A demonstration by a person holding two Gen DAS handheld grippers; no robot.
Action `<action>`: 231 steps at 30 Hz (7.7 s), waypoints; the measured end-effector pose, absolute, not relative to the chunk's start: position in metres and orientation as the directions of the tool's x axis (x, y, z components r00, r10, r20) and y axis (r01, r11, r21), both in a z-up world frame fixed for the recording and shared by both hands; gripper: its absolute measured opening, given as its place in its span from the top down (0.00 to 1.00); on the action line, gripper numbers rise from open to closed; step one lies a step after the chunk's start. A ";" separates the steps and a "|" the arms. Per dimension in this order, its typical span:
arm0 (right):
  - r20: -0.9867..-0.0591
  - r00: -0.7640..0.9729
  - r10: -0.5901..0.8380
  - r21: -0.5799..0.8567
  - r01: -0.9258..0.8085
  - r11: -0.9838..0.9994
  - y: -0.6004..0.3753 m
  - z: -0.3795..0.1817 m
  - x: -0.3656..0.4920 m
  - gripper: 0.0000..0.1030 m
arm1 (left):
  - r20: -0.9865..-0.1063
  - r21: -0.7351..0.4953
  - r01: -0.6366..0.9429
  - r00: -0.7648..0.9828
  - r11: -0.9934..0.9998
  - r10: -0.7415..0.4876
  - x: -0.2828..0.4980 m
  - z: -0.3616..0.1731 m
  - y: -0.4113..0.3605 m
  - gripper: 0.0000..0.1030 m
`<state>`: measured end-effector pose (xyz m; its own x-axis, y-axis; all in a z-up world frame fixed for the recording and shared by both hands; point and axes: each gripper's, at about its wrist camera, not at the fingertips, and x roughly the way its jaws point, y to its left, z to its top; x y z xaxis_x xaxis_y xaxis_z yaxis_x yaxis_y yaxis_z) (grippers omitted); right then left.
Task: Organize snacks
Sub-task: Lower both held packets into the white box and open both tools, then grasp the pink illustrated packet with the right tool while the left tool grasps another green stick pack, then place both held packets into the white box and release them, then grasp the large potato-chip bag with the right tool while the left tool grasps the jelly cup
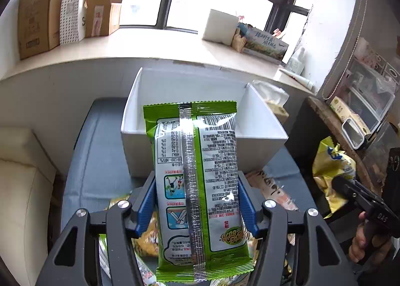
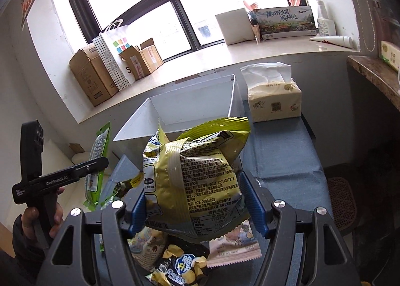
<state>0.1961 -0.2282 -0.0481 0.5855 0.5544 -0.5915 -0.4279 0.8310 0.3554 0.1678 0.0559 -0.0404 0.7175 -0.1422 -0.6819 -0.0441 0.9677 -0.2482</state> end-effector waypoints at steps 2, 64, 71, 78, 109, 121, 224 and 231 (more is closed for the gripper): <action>-0.572 0.589 0.571 0.355 -0.450 0.819 -0.216 -0.035 0.212 0.30 | -0.672 -0.232 -0.031 0.727 0.972 -0.137 0.186 -0.021 0.058 0.38; -0.766 0.527 0.369 0.039 -0.536 0.844 -0.203 -0.127 0.192 0.00 | -0.711 -0.175 -0.155 0.703 0.972 -0.016 0.062 -0.077 0.076 0.00; -0.808 0.461 0.366 0.038 -0.579 0.814 -0.177 -0.158 0.228 0.05 | -0.738 -0.183 -0.169 0.674 0.968 -0.022 0.056 -0.089 0.075 0.00; -0.815 0.464 0.348 0.037 -0.557 0.830 -0.180 -0.171 0.236 0.44 | -0.773 -0.256 -0.245 0.633 0.935 -0.046 0.048 -0.113 0.096 0.00; -0.696 0.521 0.494 0.221 -0.500 0.837 -0.233 -0.109 0.177 0.44 | -0.899 -0.131 -0.458 0.428 0.879 0.089 0.097 -0.178 0.102 0.31; -0.606 0.571 0.554 0.257 -0.518 0.816 -0.226 -0.068 0.177 0.44 | -0.727 -0.158 -0.215 0.686 0.964 0.034 0.090 -0.079 0.091 0.31; -0.610 0.433 0.664 0.559 -0.359 0.748 -0.197 -0.104 0.187 0.63 | -0.847 -0.149 0.046 0.509 0.988 -0.151 0.090 -0.153 0.035 0.00; -0.584 0.492 0.645 0.581 -0.301 0.756 -0.245 -0.093 0.181 0.64 | -0.873 -0.088 0.060 0.476 0.994 -0.106 0.106 -0.176 0.020 0.05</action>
